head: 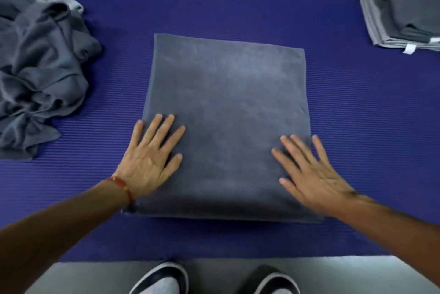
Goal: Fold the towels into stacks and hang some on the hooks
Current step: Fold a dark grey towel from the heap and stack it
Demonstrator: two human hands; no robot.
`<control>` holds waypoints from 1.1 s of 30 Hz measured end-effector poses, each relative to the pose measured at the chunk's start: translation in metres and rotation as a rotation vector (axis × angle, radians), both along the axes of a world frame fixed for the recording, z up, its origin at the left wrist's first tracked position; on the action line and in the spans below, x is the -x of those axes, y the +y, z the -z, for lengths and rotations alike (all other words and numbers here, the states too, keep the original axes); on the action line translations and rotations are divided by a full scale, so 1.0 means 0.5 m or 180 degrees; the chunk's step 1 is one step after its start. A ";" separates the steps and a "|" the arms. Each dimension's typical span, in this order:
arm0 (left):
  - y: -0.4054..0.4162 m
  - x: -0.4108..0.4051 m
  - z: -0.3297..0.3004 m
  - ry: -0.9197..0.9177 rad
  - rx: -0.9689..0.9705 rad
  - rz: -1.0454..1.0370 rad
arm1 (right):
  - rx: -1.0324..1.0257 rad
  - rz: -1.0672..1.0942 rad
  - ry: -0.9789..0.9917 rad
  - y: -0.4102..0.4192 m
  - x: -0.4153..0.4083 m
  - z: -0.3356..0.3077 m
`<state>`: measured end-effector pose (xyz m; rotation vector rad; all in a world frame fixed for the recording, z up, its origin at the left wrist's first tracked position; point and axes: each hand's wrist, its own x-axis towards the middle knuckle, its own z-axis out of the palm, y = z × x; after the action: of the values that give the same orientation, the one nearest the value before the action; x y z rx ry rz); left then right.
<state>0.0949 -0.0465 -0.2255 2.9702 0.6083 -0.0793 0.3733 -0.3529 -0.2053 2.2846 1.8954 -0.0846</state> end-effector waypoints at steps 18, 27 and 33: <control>-0.044 0.092 -0.109 -0.0662 0.1730 0.0373 | -0.0640 0.0651 0.0817 -0.016 0.023 -0.105; -0.002 -0.052 -0.149 -0.1330 -0.0095 0.0312 | -0.0936 -0.0798 -0.0272 0.085 0.017 -0.087; -0.163 0.097 -0.019 -0.0308 0.0495 0.1238 | 0.0308 -0.1360 0.0060 0.040 0.137 -0.046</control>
<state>0.0464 -0.1281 -0.2161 2.8748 0.0068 -0.0131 0.3048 -0.3328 -0.1821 1.7788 2.2857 -0.1379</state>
